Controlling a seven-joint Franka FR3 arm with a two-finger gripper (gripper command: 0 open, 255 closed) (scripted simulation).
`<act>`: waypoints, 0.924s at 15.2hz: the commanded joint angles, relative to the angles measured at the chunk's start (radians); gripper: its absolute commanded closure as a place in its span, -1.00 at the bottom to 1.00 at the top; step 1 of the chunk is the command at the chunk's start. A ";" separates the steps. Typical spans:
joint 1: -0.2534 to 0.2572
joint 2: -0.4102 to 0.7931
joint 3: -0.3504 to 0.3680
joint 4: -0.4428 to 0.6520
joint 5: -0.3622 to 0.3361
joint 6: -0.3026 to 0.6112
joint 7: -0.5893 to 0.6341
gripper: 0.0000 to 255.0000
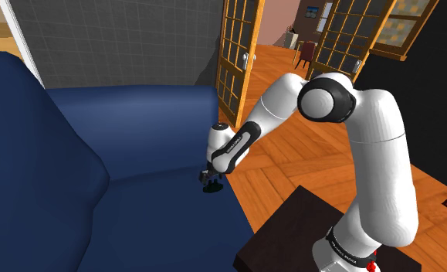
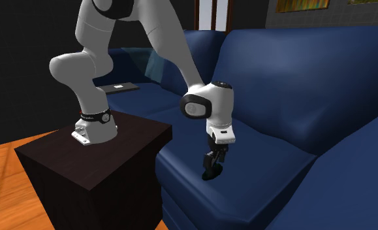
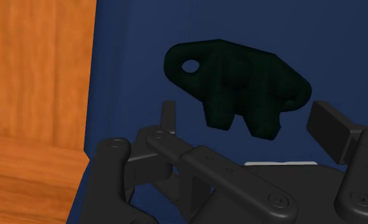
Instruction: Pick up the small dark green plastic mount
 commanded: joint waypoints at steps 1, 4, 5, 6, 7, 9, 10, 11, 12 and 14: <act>0.000 0.004 0.000 0.002 0.000 0.002 0.000 1.00; 0.000 0.004 0.000 0.002 0.000 0.002 0.000 1.00; 0.000 0.004 0.000 0.002 0.000 0.002 0.000 1.00; 0.000 0.004 0.000 0.002 0.000 0.002 0.000 1.00; 0.000 0.004 0.000 0.002 0.000 0.002 0.000 1.00; 0.000 0.004 0.000 0.003 0.000 0.002 0.000 1.00; 0.000 0.004 0.000 0.002 0.000 0.003 0.000 1.00; -0.001 -0.009 0.001 -0.003 0.001 -0.006 -0.001 1.00; -0.002 -0.022 0.002 -0.007 0.002 -0.014 -0.002 1.00; -0.004 -0.047 0.004 -0.014 0.004 -0.033 -0.005 1.00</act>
